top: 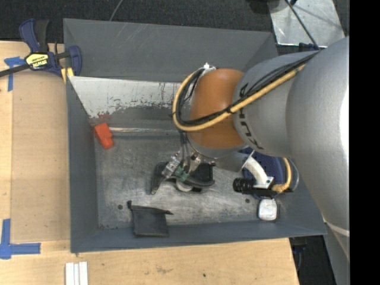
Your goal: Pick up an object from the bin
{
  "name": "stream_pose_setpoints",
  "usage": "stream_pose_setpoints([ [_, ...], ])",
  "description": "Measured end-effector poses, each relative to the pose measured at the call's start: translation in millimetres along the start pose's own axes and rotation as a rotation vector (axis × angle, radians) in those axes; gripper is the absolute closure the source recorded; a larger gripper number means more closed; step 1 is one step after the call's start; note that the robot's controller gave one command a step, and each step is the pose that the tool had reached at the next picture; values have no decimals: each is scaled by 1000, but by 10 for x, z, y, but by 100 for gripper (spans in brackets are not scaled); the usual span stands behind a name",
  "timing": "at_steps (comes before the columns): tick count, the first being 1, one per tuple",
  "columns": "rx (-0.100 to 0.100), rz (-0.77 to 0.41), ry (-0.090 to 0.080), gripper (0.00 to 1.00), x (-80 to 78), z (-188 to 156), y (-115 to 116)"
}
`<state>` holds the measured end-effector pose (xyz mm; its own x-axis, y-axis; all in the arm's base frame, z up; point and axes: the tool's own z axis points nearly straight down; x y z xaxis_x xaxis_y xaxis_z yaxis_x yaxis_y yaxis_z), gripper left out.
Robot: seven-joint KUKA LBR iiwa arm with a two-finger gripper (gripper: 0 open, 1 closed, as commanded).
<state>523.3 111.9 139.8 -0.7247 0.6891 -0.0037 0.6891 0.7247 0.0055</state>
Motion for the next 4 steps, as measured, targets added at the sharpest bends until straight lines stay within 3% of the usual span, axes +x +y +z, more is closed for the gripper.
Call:
stream_pose_setpoints([
  [1, 2, 2, 0, 0, -3, 9, -8],
  [2, 1, 8, -1, 0, -392, 593, -289],
  [3, -1, 10, -2, 100, -404, 598, -294],
  [4, 4, 18, 1, 100, -463, -523, -250],
])
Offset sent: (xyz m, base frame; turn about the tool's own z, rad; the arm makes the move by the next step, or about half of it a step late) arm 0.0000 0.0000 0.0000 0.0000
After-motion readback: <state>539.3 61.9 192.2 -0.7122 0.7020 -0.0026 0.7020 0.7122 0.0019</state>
